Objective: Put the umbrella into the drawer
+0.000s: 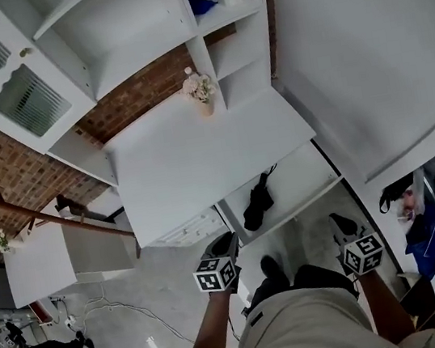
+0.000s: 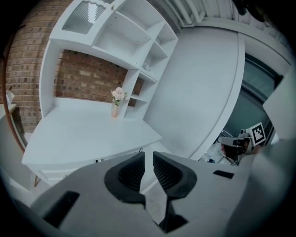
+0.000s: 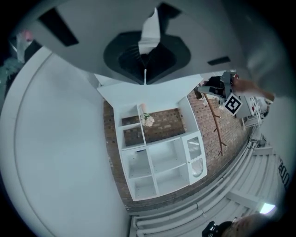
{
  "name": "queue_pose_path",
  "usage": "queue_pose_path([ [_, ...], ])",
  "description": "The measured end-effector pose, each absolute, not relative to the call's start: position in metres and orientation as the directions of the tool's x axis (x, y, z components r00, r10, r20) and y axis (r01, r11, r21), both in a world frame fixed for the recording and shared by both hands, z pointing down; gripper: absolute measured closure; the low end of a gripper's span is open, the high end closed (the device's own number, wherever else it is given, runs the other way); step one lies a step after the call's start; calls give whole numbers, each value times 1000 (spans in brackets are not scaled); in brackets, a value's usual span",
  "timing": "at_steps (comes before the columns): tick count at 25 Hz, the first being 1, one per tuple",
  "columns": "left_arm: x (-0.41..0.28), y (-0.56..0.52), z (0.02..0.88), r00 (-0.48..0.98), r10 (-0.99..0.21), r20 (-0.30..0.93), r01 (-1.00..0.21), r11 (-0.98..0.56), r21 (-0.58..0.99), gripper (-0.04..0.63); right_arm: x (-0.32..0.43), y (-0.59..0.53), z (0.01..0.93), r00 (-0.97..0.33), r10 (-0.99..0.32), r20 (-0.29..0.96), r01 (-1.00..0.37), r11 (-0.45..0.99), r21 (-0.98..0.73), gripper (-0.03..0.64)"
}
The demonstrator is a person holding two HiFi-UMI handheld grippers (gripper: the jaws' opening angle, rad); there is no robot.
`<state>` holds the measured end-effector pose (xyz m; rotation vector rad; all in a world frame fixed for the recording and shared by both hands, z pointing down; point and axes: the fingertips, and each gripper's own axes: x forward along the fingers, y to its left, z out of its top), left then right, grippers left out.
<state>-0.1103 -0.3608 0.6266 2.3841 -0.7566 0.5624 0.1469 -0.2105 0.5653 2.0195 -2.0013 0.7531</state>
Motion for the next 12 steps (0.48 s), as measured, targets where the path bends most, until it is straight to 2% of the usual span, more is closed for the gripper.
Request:
queue_pose_path([
  [12,-102,-296,571,779,-455,432,-615,-690,382,548,148,-174,541,-153,-897,416,-963,41,-267,583],
])
